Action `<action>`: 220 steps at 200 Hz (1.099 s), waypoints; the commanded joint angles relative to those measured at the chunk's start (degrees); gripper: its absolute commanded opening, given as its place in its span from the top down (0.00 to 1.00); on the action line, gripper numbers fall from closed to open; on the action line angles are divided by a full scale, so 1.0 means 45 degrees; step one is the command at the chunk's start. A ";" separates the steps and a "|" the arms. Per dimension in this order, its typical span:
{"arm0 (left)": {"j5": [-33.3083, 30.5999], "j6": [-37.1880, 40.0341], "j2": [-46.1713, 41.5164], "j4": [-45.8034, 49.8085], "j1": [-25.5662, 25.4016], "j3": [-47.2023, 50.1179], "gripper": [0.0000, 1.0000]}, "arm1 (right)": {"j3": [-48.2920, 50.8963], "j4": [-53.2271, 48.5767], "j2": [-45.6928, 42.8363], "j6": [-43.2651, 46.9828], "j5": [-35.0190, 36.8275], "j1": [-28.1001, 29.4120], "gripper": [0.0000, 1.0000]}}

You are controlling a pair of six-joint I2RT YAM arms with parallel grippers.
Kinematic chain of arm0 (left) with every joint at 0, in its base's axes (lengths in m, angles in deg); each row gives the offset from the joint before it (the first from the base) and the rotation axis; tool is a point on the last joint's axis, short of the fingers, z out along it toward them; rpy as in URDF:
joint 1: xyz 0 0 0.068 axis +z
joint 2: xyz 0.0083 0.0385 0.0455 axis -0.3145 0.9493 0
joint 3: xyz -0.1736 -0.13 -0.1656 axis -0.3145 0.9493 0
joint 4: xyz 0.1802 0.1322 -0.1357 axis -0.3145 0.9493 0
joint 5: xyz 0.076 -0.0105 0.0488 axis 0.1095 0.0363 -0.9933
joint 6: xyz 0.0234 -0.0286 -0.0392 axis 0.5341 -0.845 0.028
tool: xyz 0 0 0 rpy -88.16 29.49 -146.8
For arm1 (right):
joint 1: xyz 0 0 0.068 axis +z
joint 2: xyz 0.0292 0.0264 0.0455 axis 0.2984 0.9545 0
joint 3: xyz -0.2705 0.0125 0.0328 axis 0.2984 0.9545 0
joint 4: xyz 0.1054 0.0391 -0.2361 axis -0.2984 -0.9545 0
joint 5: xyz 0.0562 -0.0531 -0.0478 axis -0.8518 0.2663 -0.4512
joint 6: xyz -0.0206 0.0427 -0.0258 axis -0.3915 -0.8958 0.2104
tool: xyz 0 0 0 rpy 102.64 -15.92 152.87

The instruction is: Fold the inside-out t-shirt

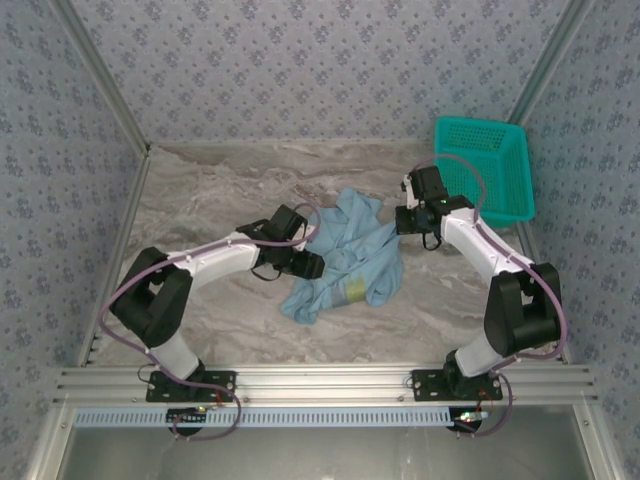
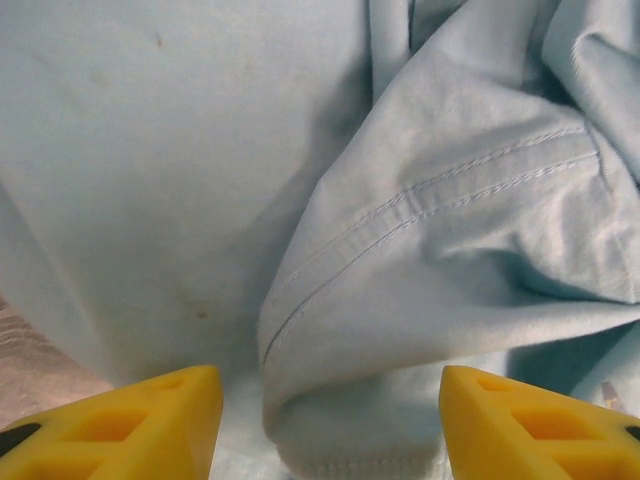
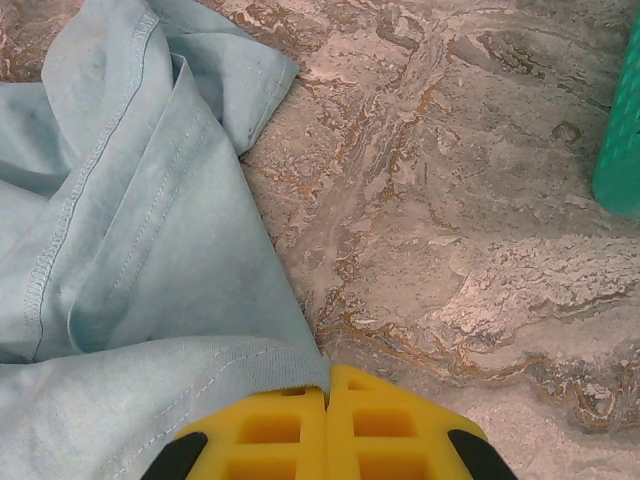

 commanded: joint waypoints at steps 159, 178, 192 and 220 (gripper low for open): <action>-0.5863 0.1866 -0.8036 -0.1279 0.2046 0.1514 1.00 | -0.2409 0.0059 -0.6620 -0.1197 -0.3077 0.0941 1.00; -0.6191 0.1700 -0.7254 -0.0909 0.2416 0.1533 1.00 | -0.2020 0.0245 -0.6549 -0.1540 -0.3413 0.1643 1.00; -0.6796 0.1361 -0.6638 -0.0389 0.2436 0.1508 1.00 | -0.1629 0.0306 -0.6462 -0.1792 -0.3364 0.2126 1.00; -0.7053 0.0759 -0.5713 0.0220 0.2466 0.2163 1.00 | -0.0845 -0.0143 -0.5819 -0.2140 -0.3331 0.2768 1.00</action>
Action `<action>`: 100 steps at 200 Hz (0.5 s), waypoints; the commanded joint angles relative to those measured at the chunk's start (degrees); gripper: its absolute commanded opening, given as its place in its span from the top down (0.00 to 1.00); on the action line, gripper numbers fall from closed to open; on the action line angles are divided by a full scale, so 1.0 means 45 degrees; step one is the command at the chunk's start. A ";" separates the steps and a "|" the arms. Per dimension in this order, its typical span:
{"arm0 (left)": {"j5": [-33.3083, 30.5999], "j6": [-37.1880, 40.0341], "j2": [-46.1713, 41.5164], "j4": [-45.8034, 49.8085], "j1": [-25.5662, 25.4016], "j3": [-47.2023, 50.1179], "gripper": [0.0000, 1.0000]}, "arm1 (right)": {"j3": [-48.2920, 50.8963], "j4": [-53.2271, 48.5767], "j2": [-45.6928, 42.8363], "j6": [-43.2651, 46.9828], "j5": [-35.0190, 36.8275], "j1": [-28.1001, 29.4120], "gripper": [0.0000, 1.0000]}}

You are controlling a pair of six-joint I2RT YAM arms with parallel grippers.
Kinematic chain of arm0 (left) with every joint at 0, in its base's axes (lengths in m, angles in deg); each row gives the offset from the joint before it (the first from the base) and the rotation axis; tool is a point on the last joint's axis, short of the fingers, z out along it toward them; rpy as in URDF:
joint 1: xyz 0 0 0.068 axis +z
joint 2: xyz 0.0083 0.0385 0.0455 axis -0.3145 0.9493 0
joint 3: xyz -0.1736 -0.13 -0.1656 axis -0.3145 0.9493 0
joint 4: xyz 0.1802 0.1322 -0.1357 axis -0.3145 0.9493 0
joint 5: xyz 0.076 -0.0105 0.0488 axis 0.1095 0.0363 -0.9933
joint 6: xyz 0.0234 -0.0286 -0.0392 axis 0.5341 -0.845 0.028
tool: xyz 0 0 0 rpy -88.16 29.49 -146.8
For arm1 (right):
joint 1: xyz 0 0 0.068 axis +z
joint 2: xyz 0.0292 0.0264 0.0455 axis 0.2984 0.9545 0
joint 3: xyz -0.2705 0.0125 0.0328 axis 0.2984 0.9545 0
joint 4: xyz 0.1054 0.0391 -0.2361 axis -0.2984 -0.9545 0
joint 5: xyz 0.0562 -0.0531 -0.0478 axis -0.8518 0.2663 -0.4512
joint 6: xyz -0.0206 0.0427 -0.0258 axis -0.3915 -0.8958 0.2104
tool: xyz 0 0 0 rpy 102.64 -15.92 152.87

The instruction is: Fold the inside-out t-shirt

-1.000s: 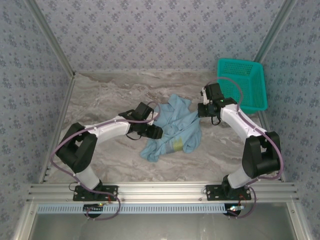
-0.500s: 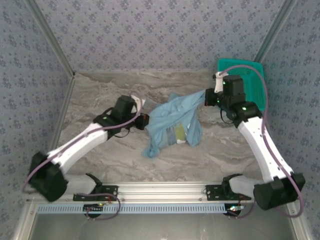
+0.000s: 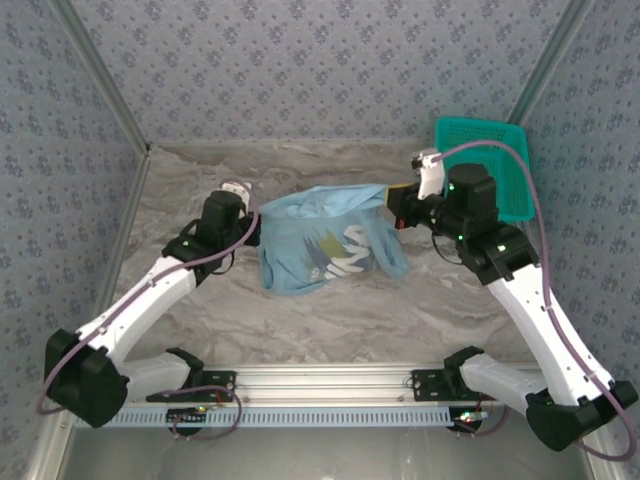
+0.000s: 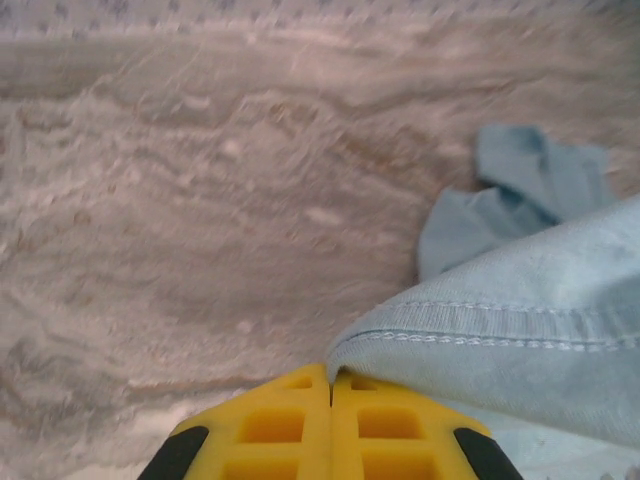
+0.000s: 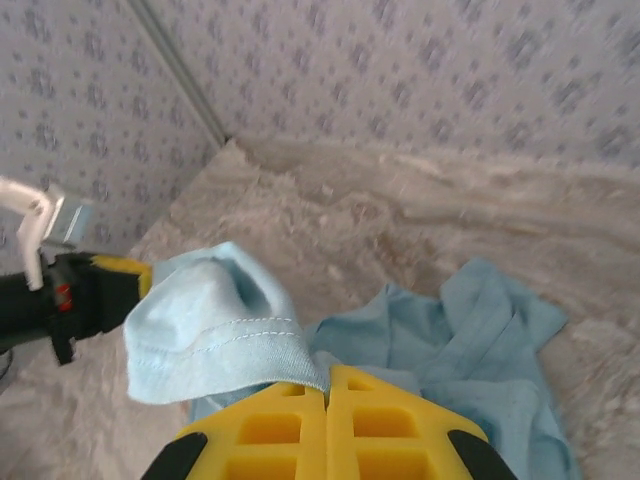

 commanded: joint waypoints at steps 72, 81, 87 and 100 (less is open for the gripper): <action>0.2937 -0.0280 -0.0656 -0.0733 -0.1732 0.1699 0.40 | 0.3327 -0.1355 0.2417 -0.1229 0.0007 0.0413 1.00; 0.3820 -0.0413 -0.0311 -0.1112 -0.1966 0.1558 0.39 | 0.3553 -0.1679 0.2501 -0.1205 0.0300 0.0377 1.00; 0.4349 -0.0505 0.0021 -0.1248 -0.2137 0.1371 0.38 | 0.3694 -0.1881 0.2557 -0.1209 0.0567 0.0375 1.00; 0.5138 -0.0459 0.0899 -0.1401 -0.2811 0.0839 0.38 | 0.3939 -0.2333 0.2686 -0.1173 0.1127 0.0342 1.00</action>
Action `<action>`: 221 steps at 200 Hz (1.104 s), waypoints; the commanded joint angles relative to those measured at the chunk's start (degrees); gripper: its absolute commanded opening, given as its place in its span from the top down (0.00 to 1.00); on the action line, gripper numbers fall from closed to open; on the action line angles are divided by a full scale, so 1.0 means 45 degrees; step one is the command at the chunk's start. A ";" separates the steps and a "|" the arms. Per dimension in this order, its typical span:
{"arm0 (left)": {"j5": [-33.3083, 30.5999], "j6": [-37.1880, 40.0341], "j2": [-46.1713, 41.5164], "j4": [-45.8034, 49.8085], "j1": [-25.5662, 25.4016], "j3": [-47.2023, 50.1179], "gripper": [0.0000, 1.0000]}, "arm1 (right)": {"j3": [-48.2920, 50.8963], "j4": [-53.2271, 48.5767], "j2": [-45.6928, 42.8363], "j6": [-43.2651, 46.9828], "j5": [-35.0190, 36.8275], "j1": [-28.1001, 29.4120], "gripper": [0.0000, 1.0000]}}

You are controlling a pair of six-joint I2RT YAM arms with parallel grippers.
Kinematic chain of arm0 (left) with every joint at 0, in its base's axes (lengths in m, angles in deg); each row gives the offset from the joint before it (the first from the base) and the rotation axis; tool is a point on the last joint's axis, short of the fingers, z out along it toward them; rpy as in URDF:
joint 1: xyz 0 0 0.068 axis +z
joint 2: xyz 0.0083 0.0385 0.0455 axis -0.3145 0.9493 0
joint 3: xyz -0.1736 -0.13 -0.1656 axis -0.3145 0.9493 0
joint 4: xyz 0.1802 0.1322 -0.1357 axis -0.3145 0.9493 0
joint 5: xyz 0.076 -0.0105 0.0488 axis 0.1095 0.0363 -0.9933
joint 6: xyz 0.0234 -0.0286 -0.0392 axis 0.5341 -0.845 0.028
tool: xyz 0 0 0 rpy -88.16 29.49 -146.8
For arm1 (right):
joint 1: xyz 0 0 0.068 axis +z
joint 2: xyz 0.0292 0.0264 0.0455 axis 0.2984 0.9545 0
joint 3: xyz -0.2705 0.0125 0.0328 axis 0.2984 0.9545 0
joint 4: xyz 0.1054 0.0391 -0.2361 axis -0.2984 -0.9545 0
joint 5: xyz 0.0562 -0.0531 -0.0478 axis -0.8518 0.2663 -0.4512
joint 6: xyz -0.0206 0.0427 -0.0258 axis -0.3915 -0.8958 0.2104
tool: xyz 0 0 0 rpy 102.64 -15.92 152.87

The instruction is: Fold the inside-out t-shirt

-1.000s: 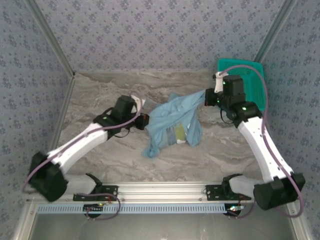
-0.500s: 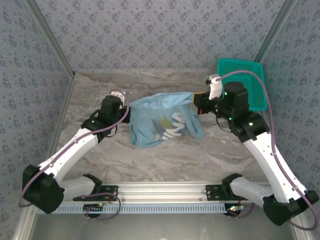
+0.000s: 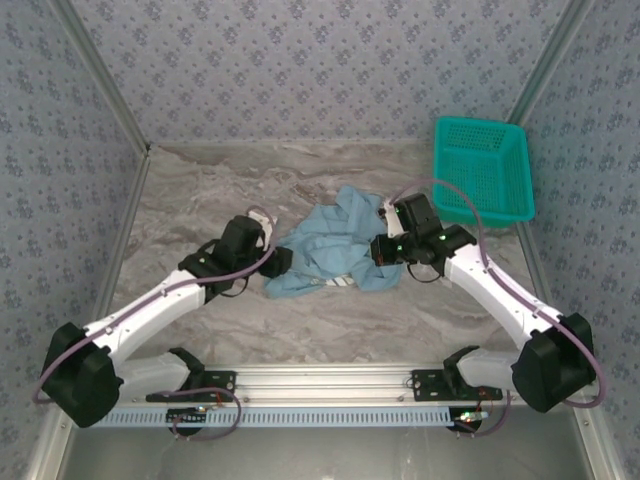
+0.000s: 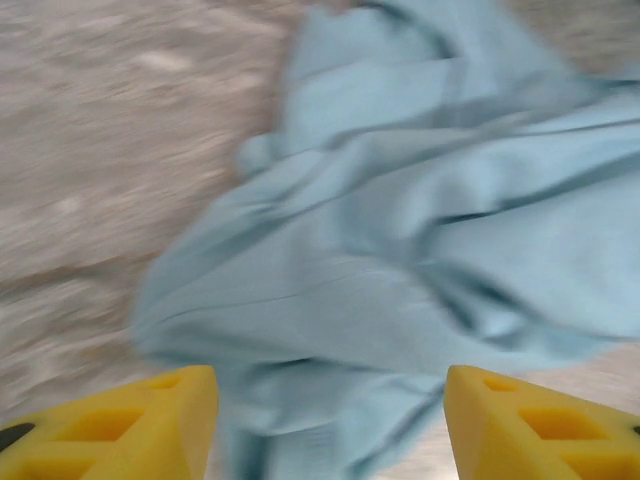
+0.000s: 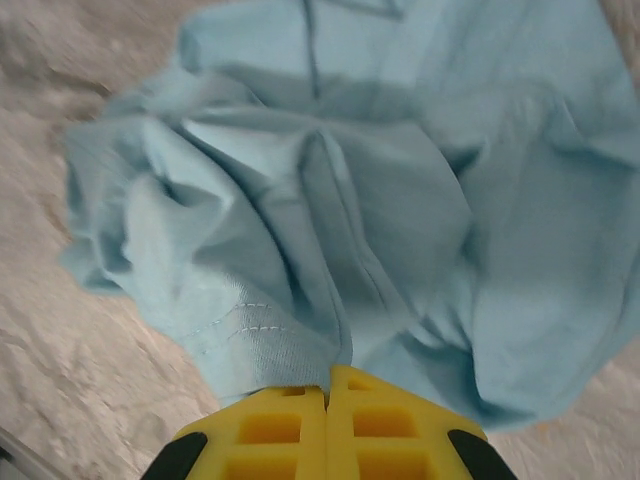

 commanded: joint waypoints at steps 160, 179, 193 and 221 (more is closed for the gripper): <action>0.1428 0.0617 0.7636 -0.0452 -0.2671 -0.5746 0.83 | 0.0343 -0.0135 0.1486 0.0527 0.1510 -0.1050 1.00; 0.2007 0.0477 0.7986 -0.0608 -0.2081 -0.6294 0.88 | 0.0176 0.0433 0.1821 0.0682 0.1742 -0.1231 0.99; 0.2707 0.0120 0.8171 -0.0964 -0.1623 -0.6496 0.89 | -0.0004 0.0538 0.2114 0.0811 0.2003 -0.1336 0.99; 0.3226 -0.0311 0.8818 -0.1013 -0.0928 -0.7173 0.79 | -0.0391 0.0752 0.2943 0.1076 0.2711 -0.1529 0.99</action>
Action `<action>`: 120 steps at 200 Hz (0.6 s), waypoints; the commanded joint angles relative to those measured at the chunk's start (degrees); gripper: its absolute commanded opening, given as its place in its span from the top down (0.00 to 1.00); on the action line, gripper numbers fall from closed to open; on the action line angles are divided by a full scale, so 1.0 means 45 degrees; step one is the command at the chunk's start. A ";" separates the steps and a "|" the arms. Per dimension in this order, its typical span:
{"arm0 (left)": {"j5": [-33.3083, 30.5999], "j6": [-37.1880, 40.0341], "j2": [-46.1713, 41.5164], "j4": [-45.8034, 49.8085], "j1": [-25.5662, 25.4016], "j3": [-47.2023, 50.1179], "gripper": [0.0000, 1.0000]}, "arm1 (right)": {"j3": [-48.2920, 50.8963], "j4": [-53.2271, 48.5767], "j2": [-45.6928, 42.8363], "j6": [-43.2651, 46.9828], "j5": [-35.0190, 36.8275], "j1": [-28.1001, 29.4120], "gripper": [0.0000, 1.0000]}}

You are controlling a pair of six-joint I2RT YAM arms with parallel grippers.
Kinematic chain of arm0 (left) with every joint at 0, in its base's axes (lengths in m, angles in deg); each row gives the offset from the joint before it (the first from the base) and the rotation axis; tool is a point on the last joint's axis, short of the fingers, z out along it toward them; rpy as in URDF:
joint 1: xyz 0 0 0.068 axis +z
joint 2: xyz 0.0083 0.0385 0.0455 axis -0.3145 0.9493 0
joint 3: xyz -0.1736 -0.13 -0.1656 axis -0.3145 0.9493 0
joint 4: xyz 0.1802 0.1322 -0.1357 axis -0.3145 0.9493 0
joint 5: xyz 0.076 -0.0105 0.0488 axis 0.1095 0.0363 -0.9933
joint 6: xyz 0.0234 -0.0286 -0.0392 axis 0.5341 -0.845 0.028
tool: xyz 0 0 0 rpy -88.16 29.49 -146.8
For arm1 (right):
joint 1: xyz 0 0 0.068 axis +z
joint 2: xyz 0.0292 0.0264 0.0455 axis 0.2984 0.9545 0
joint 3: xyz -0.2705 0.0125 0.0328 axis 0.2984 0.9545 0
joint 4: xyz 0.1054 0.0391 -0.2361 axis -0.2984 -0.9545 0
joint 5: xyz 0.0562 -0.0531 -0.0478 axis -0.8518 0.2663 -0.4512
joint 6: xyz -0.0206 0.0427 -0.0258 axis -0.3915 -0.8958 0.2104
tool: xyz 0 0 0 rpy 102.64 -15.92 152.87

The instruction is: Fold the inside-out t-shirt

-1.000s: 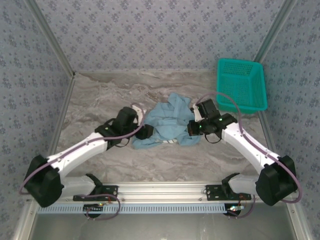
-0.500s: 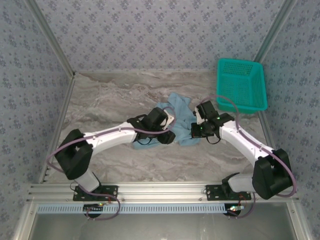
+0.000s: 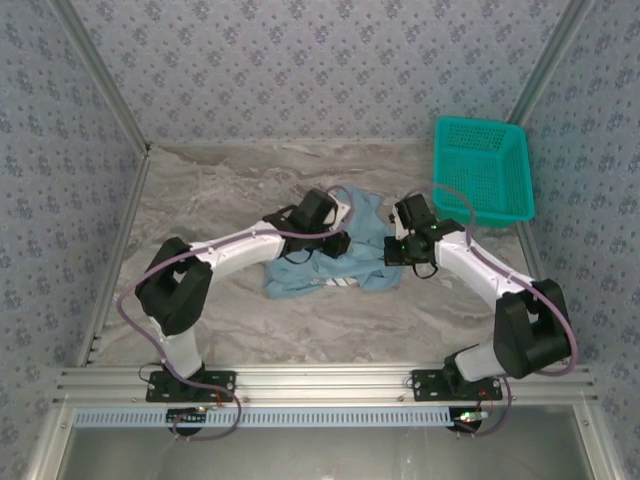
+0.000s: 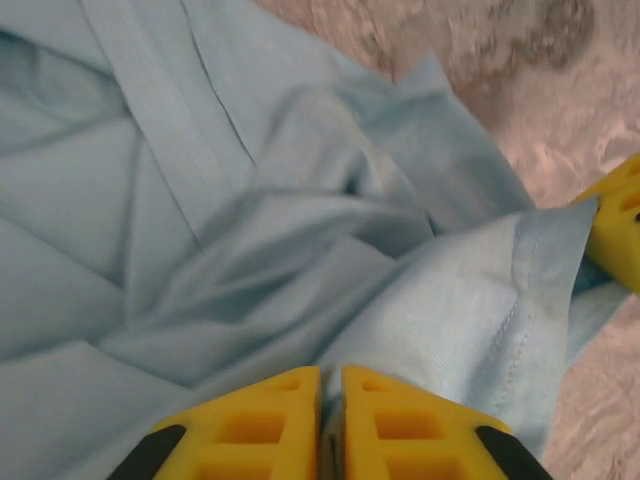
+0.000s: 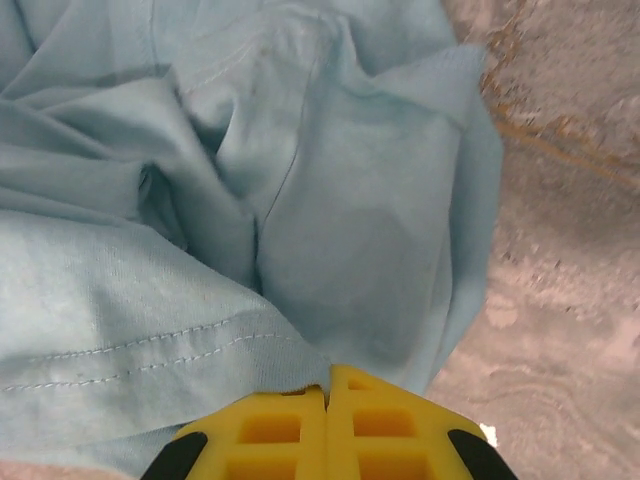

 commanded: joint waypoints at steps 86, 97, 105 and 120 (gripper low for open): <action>0.0938 0.1316 -0.2093 0.0248 -0.0269 0.1608 0.67 | -0.1075 0.0983 0.1949 0.0580 0.0290 -0.0817 1.00; 0.1469 0.1247 -0.2198 0.0532 -0.0483 0.1883 0.71 | -0.1099 0.0991 0.1998 0.0599 0.0222 -0.0838 1.00; 0.1823 0.1109 -0.2200 0.0586 -0.0598 0.2079 0.73 | -0.1102 0.1007 0.2008 0.0604 0.0168 -0.0862 1.00; 0.2151 0.0874 -0.2044 0.0497 -0.0706 0.2273 0.73 | -0.1101 0.1012 0.1996 0.0623 0.0139 -0.0859 1.00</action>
